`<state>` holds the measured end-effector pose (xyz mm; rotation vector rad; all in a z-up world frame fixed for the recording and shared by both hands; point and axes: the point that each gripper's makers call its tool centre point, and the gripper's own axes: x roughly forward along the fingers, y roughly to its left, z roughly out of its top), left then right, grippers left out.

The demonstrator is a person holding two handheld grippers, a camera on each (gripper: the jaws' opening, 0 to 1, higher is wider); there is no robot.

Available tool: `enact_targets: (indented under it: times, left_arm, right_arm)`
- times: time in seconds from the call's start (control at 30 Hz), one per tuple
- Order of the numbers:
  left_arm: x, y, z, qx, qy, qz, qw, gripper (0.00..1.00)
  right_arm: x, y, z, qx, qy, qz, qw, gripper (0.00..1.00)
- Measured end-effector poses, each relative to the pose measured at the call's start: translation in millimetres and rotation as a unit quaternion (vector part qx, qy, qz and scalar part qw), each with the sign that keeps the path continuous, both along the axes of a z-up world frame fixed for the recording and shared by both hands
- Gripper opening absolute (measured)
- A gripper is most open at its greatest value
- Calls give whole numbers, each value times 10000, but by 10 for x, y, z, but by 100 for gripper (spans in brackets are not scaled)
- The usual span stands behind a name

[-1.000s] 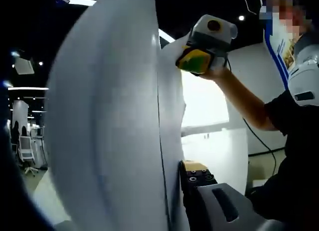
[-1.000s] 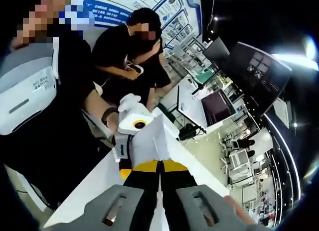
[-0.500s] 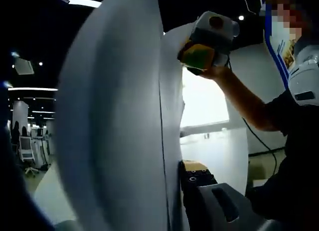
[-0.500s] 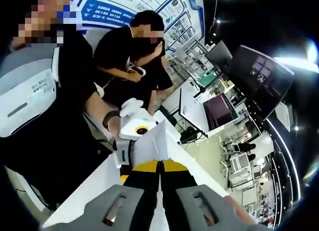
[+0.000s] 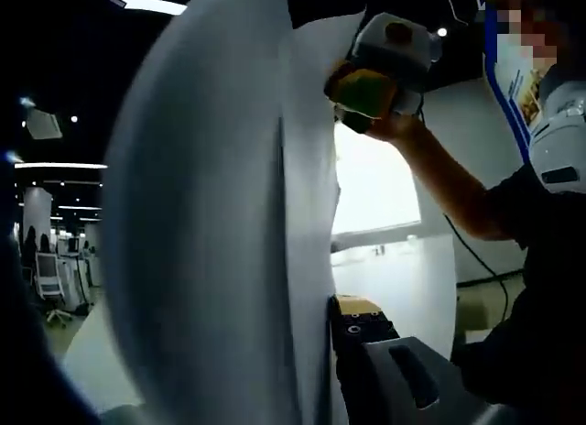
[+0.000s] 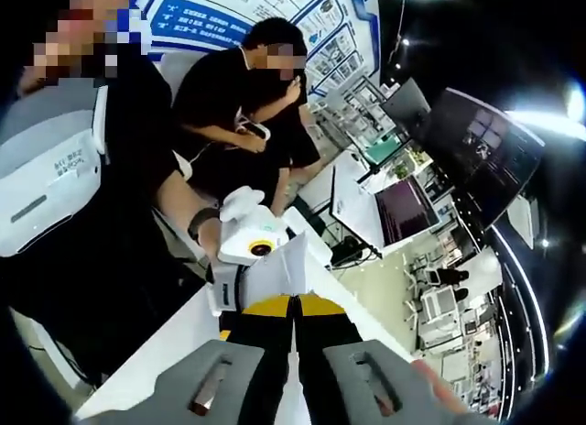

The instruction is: Organize the stack of printing papers by aligning and flattening the scattered papers on the table

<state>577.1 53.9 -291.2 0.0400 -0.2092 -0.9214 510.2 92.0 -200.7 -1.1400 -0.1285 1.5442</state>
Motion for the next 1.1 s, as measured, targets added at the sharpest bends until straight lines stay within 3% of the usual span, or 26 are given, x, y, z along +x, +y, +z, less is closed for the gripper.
enact_targets:
  times: [0.47, 0.53, 0.7, 1.1]
  left_arm:
    - [-9, -3, -4, -15, -13, 5, 10000, 19]
    - [-12, -6, -4, -15, -13, -1, 10000, 19]
    - [-10, -3, -13, -7, -2, 1, 10000, 18]
    - [-31, -6, -23, 49, -78, -24, 10000, 7]
  right_arm:
    - [20, -45, -59, -210, -73, 87, 9997, 0]
    - [-55, 127, -78, -244, -120, 81, 9996, 0]
    - [-52, 187, -52, -300, -199, 91, 9993, 0]
    - [-80, 225, -76, -319, -233, 91, 9992, 0]
